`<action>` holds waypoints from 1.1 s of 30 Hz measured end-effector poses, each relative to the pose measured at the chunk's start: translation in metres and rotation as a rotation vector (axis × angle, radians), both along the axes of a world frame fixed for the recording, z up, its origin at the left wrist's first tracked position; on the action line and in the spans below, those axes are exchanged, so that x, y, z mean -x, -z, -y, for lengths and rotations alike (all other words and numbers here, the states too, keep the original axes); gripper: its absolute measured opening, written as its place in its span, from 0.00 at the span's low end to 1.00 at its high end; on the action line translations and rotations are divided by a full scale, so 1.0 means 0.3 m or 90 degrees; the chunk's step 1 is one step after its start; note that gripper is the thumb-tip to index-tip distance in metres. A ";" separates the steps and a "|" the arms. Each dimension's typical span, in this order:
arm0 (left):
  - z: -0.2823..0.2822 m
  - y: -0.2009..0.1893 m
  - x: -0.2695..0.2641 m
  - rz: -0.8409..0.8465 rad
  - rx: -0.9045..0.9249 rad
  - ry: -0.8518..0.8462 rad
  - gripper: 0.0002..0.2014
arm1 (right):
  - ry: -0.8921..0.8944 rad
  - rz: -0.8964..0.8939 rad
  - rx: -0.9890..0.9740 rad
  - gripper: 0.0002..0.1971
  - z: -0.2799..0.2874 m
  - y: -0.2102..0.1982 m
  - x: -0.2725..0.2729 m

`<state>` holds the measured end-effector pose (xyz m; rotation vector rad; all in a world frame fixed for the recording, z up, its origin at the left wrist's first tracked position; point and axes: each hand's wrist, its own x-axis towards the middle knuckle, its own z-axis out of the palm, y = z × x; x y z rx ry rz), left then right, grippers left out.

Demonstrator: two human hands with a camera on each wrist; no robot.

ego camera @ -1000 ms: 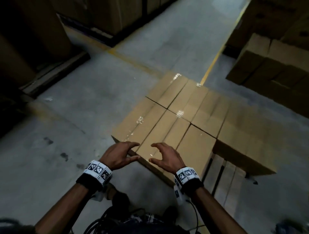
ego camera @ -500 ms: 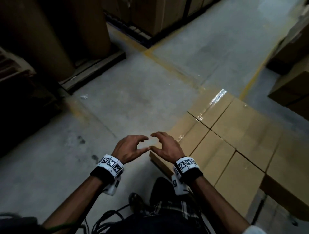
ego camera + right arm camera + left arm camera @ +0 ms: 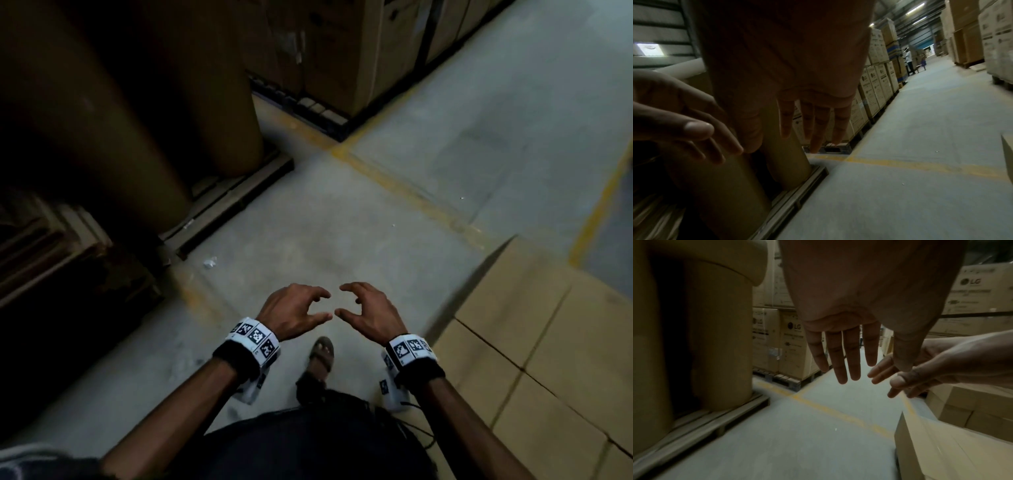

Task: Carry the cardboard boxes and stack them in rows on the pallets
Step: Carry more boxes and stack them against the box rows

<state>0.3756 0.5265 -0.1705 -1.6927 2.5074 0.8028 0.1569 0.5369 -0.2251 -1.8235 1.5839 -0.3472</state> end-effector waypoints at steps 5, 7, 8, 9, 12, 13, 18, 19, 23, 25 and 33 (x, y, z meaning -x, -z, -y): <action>0.486 -0.062 0.068 -0.001 0.031 0.064 0.26 | 0.090 0.040 0.023 0.27 0.408 -0.083 0.018; 0.634 -0.079 0.113 -0.021 0.037 0.063 0.26 | 0.098 0.031 0.034 0.28 0.525 -0.115 0.051; 0.726 -0.086 0.148 -0.030 0.035 0.069 0.26 | 0.117 0.032 0.043 0.28 0.598 -0.127 0.082; 0.798 -0.089 0.180 -0.038 0.031 0.077 0.26 | 0.135 0.030 0.049 0.28 0.655 -0.138 0.111; 1.032 -0.086 0.296 -0.064 0.026 0.122 0.27 | 0.194 0.005 0.073 0.27 0.839 -0.152 0.216; 1.124 -0.080 0.343 -0.068 0.024 0.142 0.27 | 0.220 -0.002 0.076 0.27 0.910 -0.149 0.259; 1.554 -0.071 0.560 -0.072 0.045 0.234 0.27 | 0.309 -0.023 0.077 0.27 1.253 -0.132 0.446; 1.634 -0.075 0.598 -0.071 0.059 0.256 0.28 | 0.321 -0.027 0.072 0.27 1.319 -0.133 0.479; 1.990 -0.119 0.811 -0.053 0.113 0.383 0.29 | 0.402 -0.037 0.055 0.27 1.601 -0.174 0.637; 2.152 -0.135 0.933 -0.048 0.140 0.435 0.29 | 0.437 -0.039 0.069 0.27 1.728 -0.196 0.724; 2.569 -0.173 1.353 -0.054 0.107 0.564 0.28 | 0.586 -0.067 0.071 0.25 2.026 -0.223 1.042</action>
